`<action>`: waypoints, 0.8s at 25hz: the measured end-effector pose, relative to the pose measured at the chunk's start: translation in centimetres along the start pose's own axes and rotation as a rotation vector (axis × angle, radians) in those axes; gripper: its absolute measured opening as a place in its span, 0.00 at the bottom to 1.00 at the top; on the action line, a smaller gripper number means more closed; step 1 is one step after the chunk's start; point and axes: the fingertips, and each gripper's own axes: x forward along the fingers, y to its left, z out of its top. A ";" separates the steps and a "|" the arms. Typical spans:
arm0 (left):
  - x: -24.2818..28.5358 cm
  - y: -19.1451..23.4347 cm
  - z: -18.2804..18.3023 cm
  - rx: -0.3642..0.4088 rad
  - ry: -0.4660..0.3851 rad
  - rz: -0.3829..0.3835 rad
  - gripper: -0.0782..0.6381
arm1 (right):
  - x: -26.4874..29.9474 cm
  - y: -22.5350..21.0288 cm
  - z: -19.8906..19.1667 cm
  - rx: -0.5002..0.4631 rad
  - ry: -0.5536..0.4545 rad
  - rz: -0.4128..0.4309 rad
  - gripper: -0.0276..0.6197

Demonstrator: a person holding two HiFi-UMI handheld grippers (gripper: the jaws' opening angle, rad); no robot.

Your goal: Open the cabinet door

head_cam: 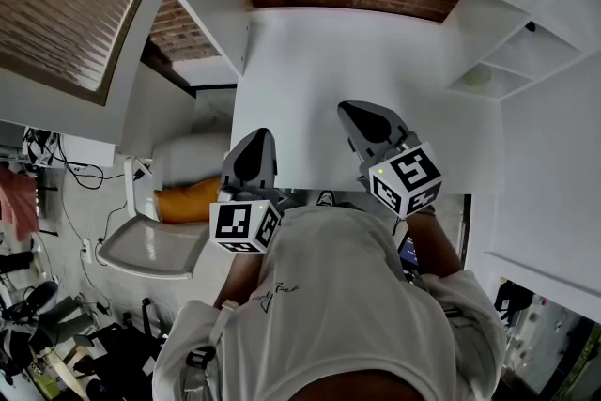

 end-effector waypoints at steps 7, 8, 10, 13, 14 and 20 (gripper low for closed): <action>-0.3 -0.1 -0.4 -0.006 0.008 0.006 0.13 | -0.9 -0.4 -2.0 0.029 0.040 -0.019 0.08; -0.4 -0.1 -0.5 -0.006 0.009 0.007 0.13 | -1.0 -0.5 -2.4 0.033 0.046 -0.021 0.08; -0.5 -0.1 -0.6 -0.006 0.012 0.009 0.13 | -1.2 -0.5 -2.9 0.043 0.057 -0.023 0.08; -0.6 0.0 -0.7 -0.002 0.018 0.014 0.13 | -1.4 -0.8 -3.4 0.051 0.068 -0.032 0.08; -0.6 0.1 -0.8 0.000 0.018 0.015 0.13 | -1.5 -1.0 -3.6 0.054 0.070 -0.036 0.08; -0.4 0.0 -0.9 0.005 0.024 0.014 0.13 | -1.6 -1.6 -4.3 0.075 0.075 -0.069 0.08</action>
